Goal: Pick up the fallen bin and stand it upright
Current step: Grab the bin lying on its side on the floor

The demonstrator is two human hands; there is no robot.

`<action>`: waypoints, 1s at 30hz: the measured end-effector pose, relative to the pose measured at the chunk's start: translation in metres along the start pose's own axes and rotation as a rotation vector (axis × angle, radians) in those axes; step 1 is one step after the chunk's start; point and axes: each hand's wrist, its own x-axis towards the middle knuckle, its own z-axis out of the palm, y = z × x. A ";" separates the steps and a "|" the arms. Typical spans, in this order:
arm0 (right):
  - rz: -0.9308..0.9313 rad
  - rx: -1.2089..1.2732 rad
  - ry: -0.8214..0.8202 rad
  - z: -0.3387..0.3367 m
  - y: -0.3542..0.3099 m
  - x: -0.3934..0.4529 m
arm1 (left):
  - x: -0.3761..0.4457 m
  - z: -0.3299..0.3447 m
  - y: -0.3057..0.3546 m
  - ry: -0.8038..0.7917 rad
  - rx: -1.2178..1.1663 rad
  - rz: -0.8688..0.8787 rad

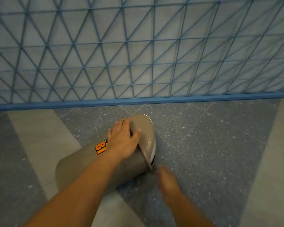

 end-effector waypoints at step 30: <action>0.271 0.514 -0.143 0.022 -0.003 -0.004 | -0.037 -0.025 0.014 0.273 -0.689 -0.145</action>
